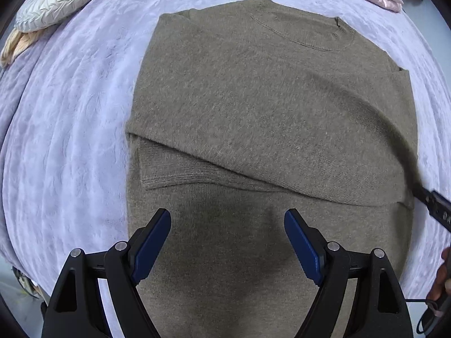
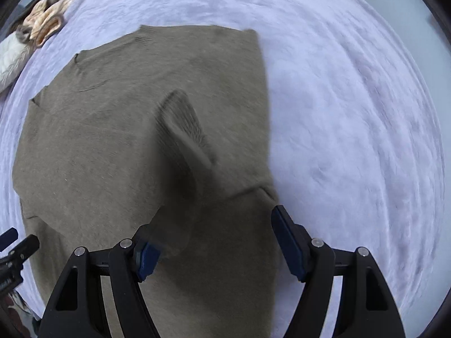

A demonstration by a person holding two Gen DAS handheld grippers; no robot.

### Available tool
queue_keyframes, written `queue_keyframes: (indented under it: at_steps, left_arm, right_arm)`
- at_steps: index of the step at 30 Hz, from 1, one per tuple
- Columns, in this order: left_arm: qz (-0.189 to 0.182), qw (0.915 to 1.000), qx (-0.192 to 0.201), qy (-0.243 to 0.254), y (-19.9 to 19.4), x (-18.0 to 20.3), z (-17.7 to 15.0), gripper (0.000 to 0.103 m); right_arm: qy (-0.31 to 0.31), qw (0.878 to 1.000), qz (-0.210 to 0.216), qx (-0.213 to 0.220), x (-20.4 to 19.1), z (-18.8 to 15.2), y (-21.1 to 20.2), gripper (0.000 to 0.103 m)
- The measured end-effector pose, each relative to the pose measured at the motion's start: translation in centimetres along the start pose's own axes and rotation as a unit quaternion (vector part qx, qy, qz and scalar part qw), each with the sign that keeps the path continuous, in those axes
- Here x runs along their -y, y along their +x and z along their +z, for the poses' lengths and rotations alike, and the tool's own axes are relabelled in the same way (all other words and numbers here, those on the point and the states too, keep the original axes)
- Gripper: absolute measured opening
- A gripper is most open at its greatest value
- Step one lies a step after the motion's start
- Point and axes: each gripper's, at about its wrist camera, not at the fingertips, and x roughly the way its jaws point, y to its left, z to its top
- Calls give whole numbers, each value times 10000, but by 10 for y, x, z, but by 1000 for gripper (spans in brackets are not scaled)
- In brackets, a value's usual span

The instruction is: Fold small clothes

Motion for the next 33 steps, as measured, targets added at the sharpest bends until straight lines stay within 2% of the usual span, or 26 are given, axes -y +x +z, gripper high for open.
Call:
queue_keyframes:
  at_steps: [3,7,10,12,14,16,18,21,24,26,29,33]
  left_arm:
    - [-110,9997,153,145,-7,1,12,83]
    - [-104,9988,316,360,-9,9,39,83]
    - [19,9979,305,574,2,13,56,83]
    - [141,9979,178,611,14,9,64,83]
    - [248,9983,16,535,30,-2,70,83]
    - [310,9987,-83,403,43,-18,74,83]
    - [200,9994,-105,248,50,-35,77,84]
    - [58,9999,-95,58,47,-55,78,83]
    - [-122,9995,48,-290,31,-79,80,83]
    - [-476,9975,212,-472,18,-91,82,83]
    - [-813,9951,336,-450,10,-92,99,83]
    - [-1048,9932,212,-466,32,-77,141,83]
  right_arm:
    - [369,9988,-249,-187,36,-23,-5,76]
    - [851,9963,-100,-35,56,-34,-26,76]
    - [588,9979,116,258,33,-20,-40,76]
    - [227,9981,425,375,6,-6,-42,78]
    - [-77,9971,690,319,-21,6,-31,79]
    - [-324,9972,654,146,-43,16,-15,79]
    - [-528,9975,470,-33,-61,22,3,79]
    - [-660,9977,125,-124,-67,32,23,79]
    - [-401,9990,120,-126,-64,40,24,79]
    - [-296,9994,141,-52,-62,42,13,80]
    - [-499,9984,190,182,-67,38,-3,81]
    - [-728,9969,278,51,-77,36,4,81]
